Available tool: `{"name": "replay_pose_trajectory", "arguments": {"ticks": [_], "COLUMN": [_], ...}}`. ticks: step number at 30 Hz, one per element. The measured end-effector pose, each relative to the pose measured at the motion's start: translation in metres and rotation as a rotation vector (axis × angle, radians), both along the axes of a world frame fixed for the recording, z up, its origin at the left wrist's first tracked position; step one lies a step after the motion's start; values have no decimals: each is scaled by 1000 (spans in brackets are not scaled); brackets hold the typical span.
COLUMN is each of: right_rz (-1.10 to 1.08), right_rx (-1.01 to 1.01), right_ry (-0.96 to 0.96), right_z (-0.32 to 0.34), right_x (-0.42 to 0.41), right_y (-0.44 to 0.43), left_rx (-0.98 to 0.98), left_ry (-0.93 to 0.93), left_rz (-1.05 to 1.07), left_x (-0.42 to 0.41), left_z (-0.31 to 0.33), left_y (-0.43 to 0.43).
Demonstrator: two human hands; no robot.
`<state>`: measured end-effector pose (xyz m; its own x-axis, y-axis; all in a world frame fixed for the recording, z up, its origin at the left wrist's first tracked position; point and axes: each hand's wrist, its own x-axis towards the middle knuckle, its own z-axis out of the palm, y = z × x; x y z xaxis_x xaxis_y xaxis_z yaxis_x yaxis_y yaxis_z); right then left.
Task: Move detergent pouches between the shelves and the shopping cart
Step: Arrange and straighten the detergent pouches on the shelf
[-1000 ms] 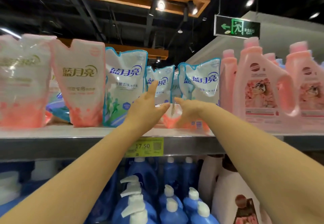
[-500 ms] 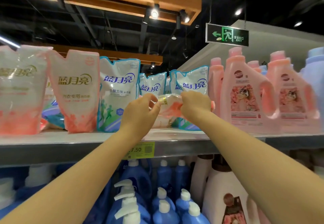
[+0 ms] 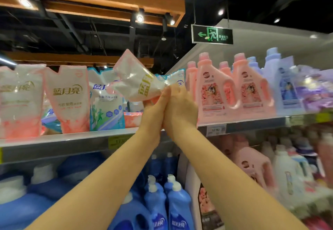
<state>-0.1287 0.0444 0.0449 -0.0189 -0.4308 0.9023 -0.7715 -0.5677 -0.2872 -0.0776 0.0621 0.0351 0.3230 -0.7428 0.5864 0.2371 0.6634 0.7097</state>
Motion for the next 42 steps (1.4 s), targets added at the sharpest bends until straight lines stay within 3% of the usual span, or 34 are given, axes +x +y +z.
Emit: {"name": "replay_pose_trajectory", "arguments": {"ticks": [3,8,12,17,24,33,42], "right_rz": [31,329,526,537,217,-204,-415], "right_rx": [7,235,442,595,730,974,1201], "right_ry": [36,36,-166,-446,-720,-998,-1171], "right_z": [-35,-74,-113,-181,-277,-393,-493], "right_x": [-17,-78,-122,-168,-249,-409,-549], "right_y": [31,97,156,238,349,454,471], "left_rx": [-34,-44,-10,113,378,654,855], "left_ry": [59,54,-24,-146,-231,-386,-611], "left_rz": [10,-55,-134,-330,-581,-865,-793], "left_x": [-15,-32,-65,-102,-197,-386,-555], "left_z": [-22,-57,-87,-143,-235,-364,-483], "left_y": [23,78,137,193,271,321,337]}}
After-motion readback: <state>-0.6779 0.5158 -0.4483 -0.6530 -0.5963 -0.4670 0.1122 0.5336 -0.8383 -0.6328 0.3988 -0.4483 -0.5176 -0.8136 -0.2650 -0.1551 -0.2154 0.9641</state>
